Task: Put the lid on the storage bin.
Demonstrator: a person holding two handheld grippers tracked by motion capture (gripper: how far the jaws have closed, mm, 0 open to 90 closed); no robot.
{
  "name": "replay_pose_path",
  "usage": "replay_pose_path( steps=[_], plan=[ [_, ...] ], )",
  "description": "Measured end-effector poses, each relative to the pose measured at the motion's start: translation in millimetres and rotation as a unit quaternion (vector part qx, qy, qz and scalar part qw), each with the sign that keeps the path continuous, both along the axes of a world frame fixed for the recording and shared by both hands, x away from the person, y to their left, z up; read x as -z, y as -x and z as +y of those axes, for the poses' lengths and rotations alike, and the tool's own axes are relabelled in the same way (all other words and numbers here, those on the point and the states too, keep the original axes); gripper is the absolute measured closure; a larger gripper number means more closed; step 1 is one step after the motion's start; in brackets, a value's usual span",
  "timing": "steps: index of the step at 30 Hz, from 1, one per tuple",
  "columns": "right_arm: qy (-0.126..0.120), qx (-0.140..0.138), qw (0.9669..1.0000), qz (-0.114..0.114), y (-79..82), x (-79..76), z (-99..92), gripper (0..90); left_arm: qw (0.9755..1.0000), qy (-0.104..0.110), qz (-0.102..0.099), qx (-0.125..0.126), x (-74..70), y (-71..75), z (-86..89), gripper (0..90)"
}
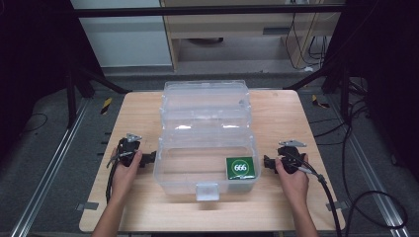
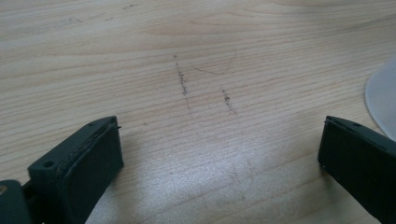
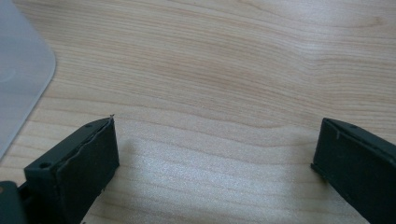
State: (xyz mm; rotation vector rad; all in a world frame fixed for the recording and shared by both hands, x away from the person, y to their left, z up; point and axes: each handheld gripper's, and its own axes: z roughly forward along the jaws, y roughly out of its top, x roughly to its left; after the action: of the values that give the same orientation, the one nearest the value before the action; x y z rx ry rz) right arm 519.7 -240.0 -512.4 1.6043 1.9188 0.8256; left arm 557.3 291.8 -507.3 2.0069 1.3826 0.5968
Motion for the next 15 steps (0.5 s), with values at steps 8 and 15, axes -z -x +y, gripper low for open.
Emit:
replay_pose_path(
  steps=[8,15],
  plan=[
    [0.000,-0.013,0.9999,0.000,0.5,0.0,-2.0,0.3,0.9989,-0.002,-0.001,0.046,-2.0,8.1,0.0,2.3],
    [0.060,-0.049,0.9970,0.000,4.0,-12.8,-6.3,7.4,0.9951,-0.015,-0.057,0.079,-41.6,28.7,5.1,4.3]
  ],
)
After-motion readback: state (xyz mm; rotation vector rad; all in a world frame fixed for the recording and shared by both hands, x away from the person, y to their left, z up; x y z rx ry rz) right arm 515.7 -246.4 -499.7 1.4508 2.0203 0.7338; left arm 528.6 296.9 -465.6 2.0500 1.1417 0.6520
